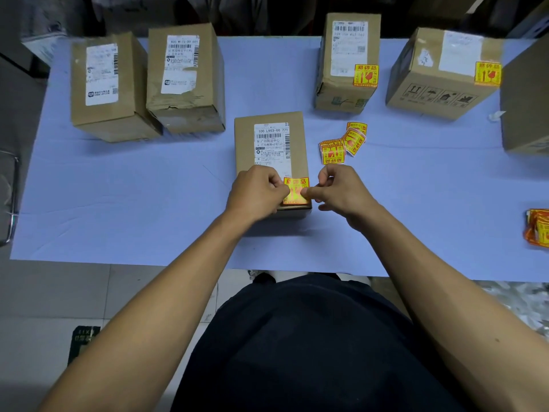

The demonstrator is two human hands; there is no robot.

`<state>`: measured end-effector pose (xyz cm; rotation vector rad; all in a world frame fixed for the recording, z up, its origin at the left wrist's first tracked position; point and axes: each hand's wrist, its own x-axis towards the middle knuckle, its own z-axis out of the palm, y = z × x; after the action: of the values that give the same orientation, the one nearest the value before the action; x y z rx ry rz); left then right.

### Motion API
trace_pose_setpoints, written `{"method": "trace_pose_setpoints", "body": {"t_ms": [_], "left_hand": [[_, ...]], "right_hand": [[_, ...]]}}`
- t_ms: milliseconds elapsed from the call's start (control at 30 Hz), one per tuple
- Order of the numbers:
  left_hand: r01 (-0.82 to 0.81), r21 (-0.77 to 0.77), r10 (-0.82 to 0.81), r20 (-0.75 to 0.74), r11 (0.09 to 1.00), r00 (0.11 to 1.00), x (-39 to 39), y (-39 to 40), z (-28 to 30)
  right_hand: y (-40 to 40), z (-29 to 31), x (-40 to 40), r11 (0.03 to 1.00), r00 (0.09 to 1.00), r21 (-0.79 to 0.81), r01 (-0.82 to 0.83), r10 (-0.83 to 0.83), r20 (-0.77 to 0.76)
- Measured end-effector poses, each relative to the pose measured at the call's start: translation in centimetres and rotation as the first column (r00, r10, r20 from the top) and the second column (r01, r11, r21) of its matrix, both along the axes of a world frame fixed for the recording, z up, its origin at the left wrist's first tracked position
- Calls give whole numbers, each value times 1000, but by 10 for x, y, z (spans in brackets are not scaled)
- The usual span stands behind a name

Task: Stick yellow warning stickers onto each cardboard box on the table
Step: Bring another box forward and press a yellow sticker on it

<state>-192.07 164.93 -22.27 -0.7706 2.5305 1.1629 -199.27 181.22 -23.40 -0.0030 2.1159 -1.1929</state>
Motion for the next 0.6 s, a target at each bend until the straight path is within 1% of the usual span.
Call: {"method": "trace_pose_setpoints", "body": {"t_ms": [133,333,600], "left_hand": [[26,-8,-26,6,1000,1000,0,-1,2],[75,-40,-74,30,996,997,-2,0,4],[124,-68,-119,80,990,990,-5,-1,6]], "right_hand": [[-1,-2,-1,1000,1000,3,-20,20,15],[0,-7,-1,999,999,35,-33,33,-3],[-1,-8,-7,997,998,54,-57,55,34]]}}
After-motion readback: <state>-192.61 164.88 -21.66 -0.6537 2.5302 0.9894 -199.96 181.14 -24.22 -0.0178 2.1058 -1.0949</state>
